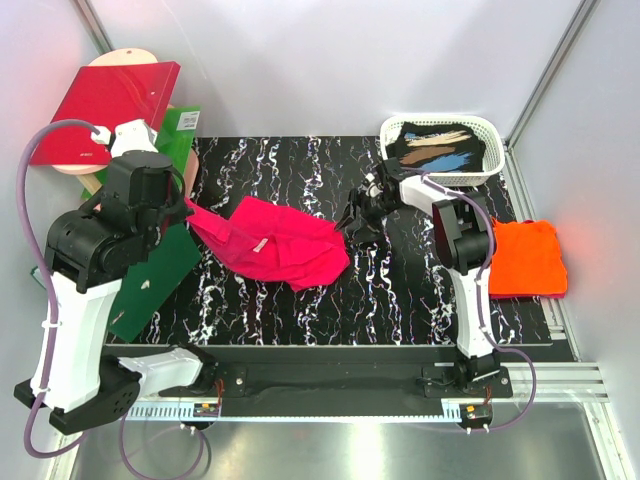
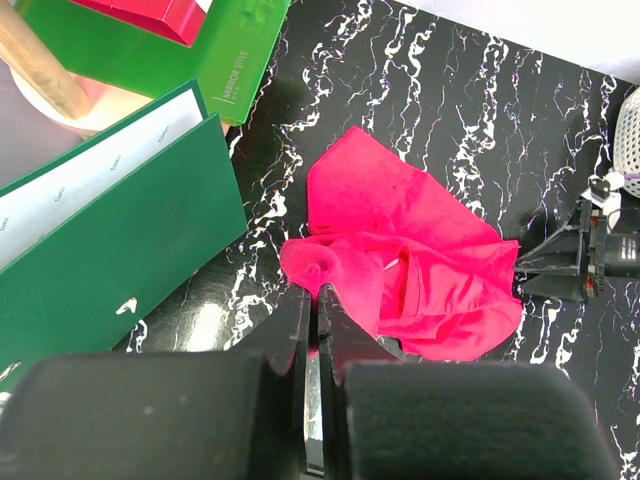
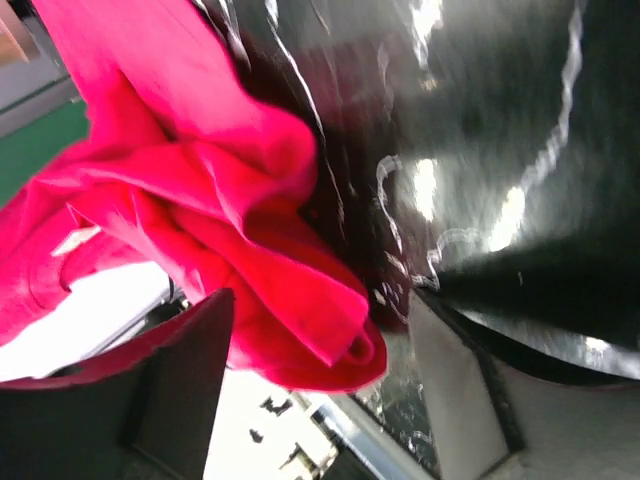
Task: Fold and stack the t-shirts
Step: Flatten out the tshirt
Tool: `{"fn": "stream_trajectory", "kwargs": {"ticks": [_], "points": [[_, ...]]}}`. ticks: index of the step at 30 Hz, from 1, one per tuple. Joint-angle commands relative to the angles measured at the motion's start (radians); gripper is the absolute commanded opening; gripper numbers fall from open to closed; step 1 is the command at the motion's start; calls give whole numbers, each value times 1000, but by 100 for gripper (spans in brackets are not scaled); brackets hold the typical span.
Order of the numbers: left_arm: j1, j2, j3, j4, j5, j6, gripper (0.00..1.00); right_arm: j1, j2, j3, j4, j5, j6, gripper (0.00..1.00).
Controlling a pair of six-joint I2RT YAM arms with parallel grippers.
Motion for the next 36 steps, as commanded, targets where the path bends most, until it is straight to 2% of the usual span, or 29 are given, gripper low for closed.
{"fn": "stream_trajectory", "kwargs": {"ticks": [1, 3, 5, 8, 15, 25, 30, 33, 36], "points": [[4, 6, 21, -151, 14, 0, 0, 13, 62, 78, 79, 18, 37, 64], [4, 15, 27, -151, 13, 3, 0, 13, 88, 108, 88, -6, 47, 46], [2, 22, 33, -151, 10, 5, 0, 15, 97, 131, 94, -21, 54, 20], [4, 31, 30, -151, 2, 2, 0, 13, 89, 147, 94, -15, 51, 0], [2, 32, -17, -101, -6, 11, 0, 10, -19, 183, 91, 9, 54, 0], [5, 120, 6, -2, 3, 88, 0, -79, -206, 406, 86, 113, 102, 0], [7, 154, 32, 27, 23, 118, 0, -168, -285, 333, 73, 196, 91, 0], [7, 157, 30, 30, 27, 129, 0, -194, -317, 218, 63, 253, 83, 0], [17, 157, 35, 16, 7, 132, 0, -196, -368, 175, 65, 288, 71, 0]]}}
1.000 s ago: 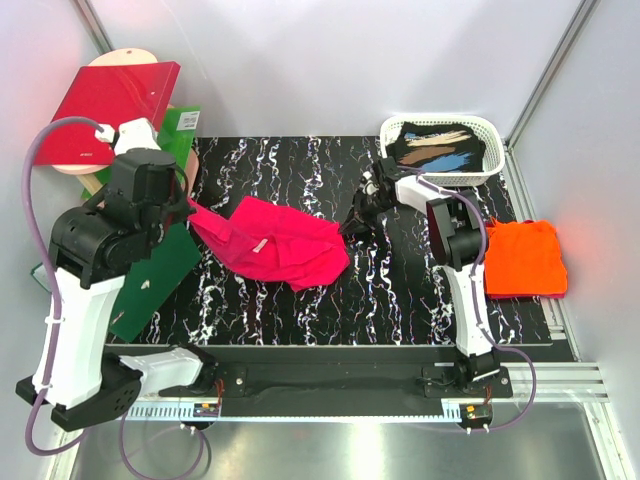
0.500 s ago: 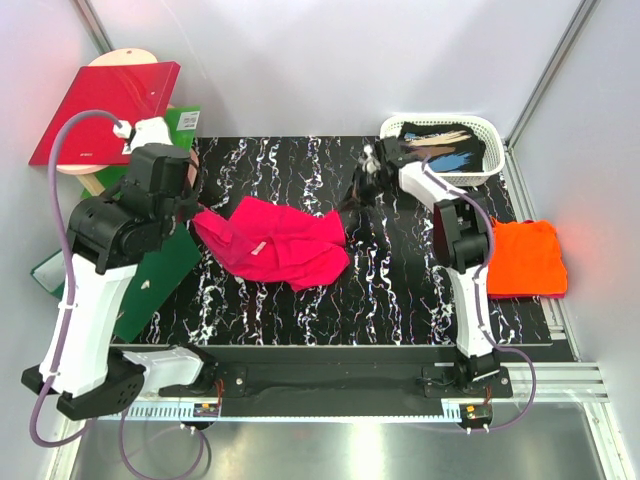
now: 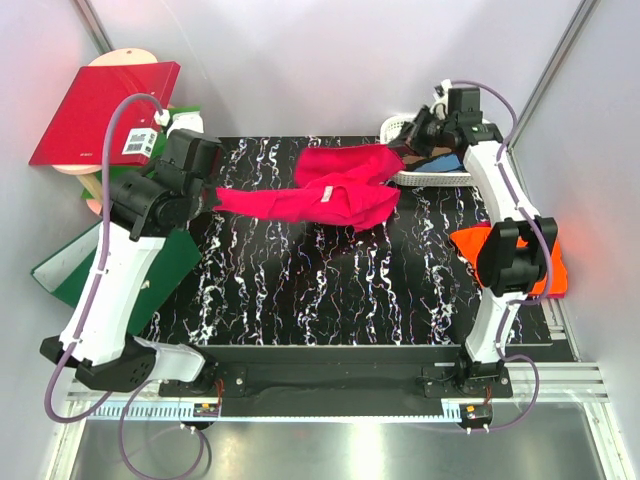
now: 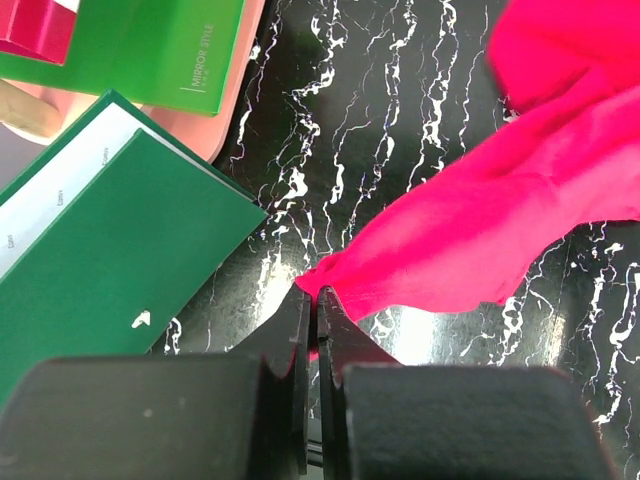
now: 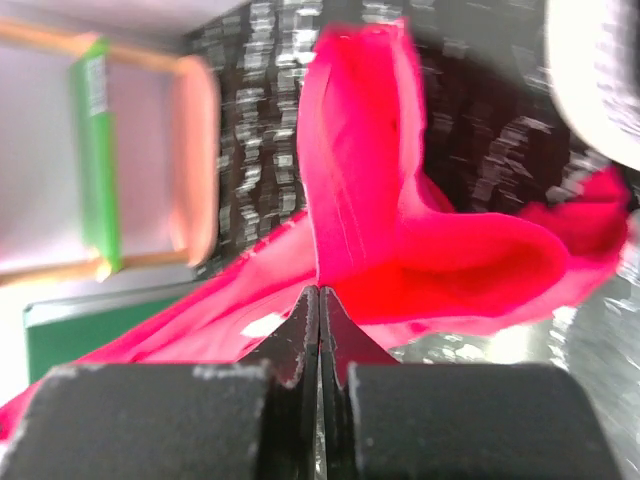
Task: Fold and stack the t-shirts
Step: Flatten out the tshirt
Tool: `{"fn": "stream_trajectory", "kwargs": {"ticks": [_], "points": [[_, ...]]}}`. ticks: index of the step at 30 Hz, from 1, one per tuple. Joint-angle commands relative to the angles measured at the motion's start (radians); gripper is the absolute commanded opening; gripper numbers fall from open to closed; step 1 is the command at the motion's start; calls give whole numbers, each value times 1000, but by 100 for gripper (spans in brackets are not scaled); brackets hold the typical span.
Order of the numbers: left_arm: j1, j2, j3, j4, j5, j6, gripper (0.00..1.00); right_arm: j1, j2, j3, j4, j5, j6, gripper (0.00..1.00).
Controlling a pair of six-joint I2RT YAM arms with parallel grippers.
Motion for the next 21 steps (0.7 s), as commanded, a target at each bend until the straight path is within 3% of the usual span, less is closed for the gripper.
{"fn": "stream_trajectory", "kwargs": {"ticks": [1, 8, 13, 21], "points": [[21, -15, 58, 6, -27, 25, 0, 10, -49, -71, -20, 88, -16, 0], [131, 2, 234, 49, -49, 40, 0, 10, -89, 130, -20, 51, -27, 0], [138, -5, 248, 153, -15, 54, 0, 10, -123, 296, -27, 54, -32, 0], [139, -80, 310, 211, -159, 157, 0, -40, -368, 226, -31, 108, -84, 0]]}}
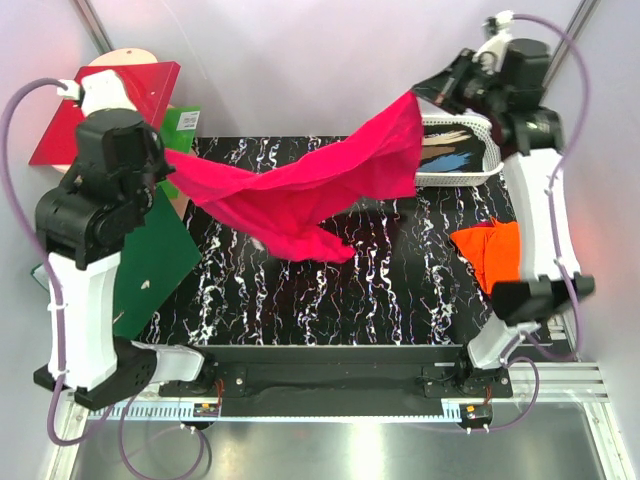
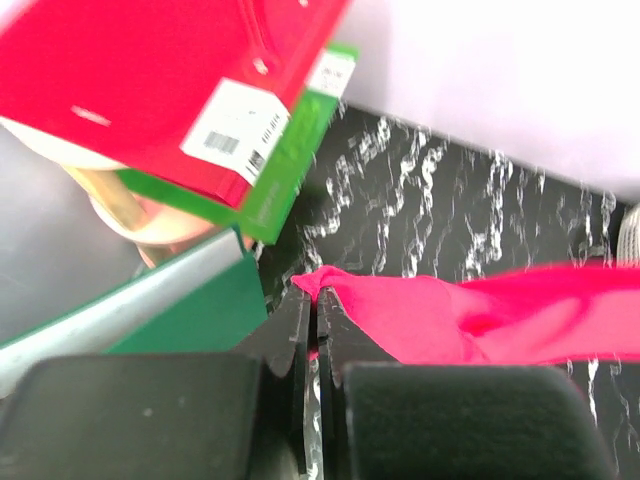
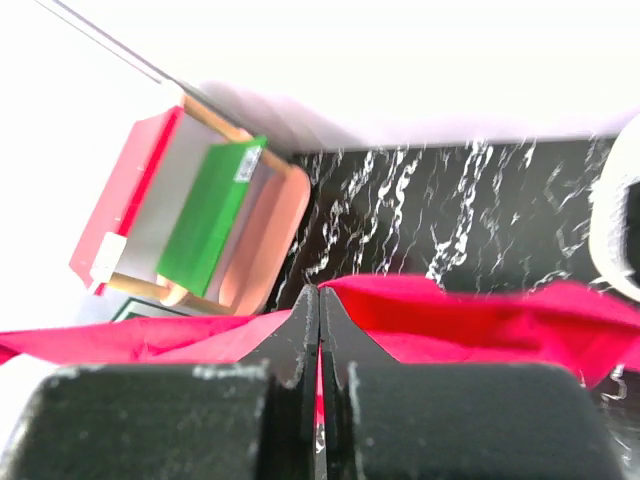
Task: Fold and stack the t-shirts
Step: Flatten out the tshirt
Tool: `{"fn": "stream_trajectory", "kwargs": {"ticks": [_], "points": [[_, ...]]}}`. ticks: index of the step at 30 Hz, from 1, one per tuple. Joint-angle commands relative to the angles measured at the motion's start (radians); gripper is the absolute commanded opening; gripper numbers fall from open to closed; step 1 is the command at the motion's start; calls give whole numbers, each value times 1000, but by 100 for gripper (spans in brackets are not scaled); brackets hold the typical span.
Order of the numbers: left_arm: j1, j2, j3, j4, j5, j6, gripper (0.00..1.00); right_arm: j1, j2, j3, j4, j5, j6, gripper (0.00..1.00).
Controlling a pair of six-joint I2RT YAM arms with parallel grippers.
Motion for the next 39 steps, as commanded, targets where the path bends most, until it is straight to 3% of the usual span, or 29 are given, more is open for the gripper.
{"fn": "stream_trajectory", "kwargs": {"ticks": [1, 6, 10, 18, 28, 33, 37, 39], "points": [[6, -108, 28, 106, -107, 87, 0, -39, -202, -53, 27, 45, -57, 0], [-7, -237, -4, 144, -90, 177, 0, -41, -461, -208, -18, 146, -111, 0], [-12, -315, 71, 161, -37, 203, 0, -41, -641, -270, -99, 192, -105, 0], [-12, -288, 63, 271, 25, 213, 0, -41, -796, -388, -186, 384, -145, 0], [5, 76, -114, 193, 282, 23, 0, -41, -504, -685, -128, 366, -108, 0], [52, 218, -211, 202, 345, 10, 0, -39, -336, -865, -27, 323, -143, 0], [68, 297, -274, 205, 358, 9, 0, -39, -201, -911, -10, 298, -170, 0], [69, 318, -286, 218, 356, 10, 0, -41, -169, -905, -27, 313, -169, 6]]}}
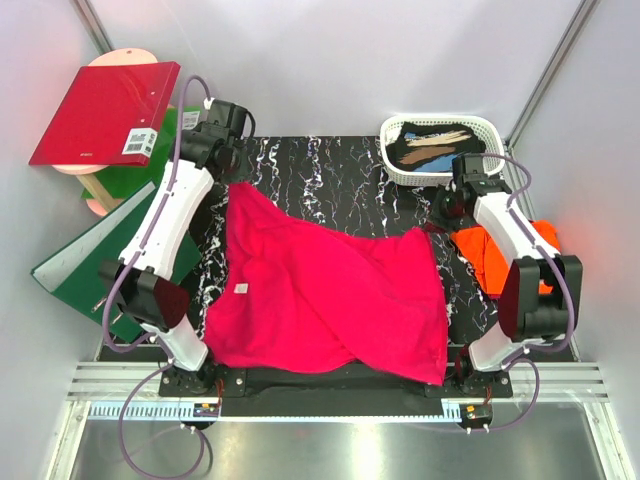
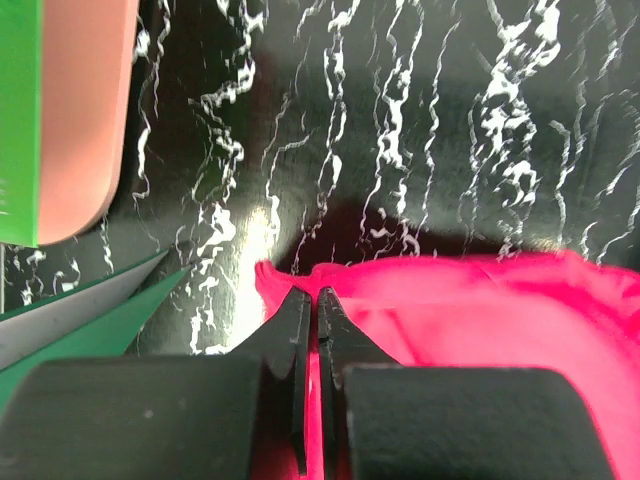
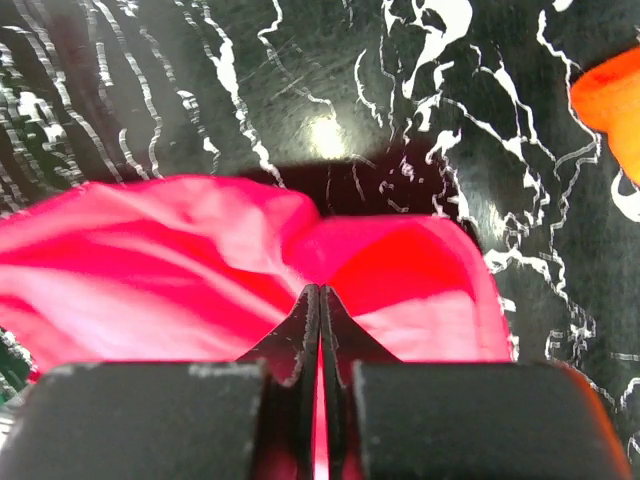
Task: Fold and stack the t-shirts
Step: Flatten out the tshirt
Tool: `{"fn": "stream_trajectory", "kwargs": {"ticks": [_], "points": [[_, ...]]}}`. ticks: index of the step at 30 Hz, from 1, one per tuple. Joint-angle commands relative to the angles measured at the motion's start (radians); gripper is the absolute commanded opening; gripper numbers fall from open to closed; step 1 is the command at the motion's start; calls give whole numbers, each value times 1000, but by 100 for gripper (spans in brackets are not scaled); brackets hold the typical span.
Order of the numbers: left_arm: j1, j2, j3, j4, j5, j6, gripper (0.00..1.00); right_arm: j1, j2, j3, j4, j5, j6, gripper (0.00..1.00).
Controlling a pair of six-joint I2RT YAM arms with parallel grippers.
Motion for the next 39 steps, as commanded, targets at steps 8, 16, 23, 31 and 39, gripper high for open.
{"fn": "stream_trajectory", "kwargs": {"ticks": [8, 16, 23, 31, 39], "points": [[44, 16, 39, 50, 58, 8, 0, -1, 51, 108, -5, 49, -47, 99], [84, 37, 36, 39, 77, 8, 0, -1, 176, 110, -43, 3, -8, 92], [99, 43, -2, 42, 89, 10, 0, -1, 321, 171, -48, -20, 18, 87], [106, 52, -9, 45, 95, 10, 0, -3, 426, 237, -117, -11, 18, 80], [115, 49, -22, 47, 97, 16, 0, -4, 375, 184, -166, 32, 1, 80]]}}
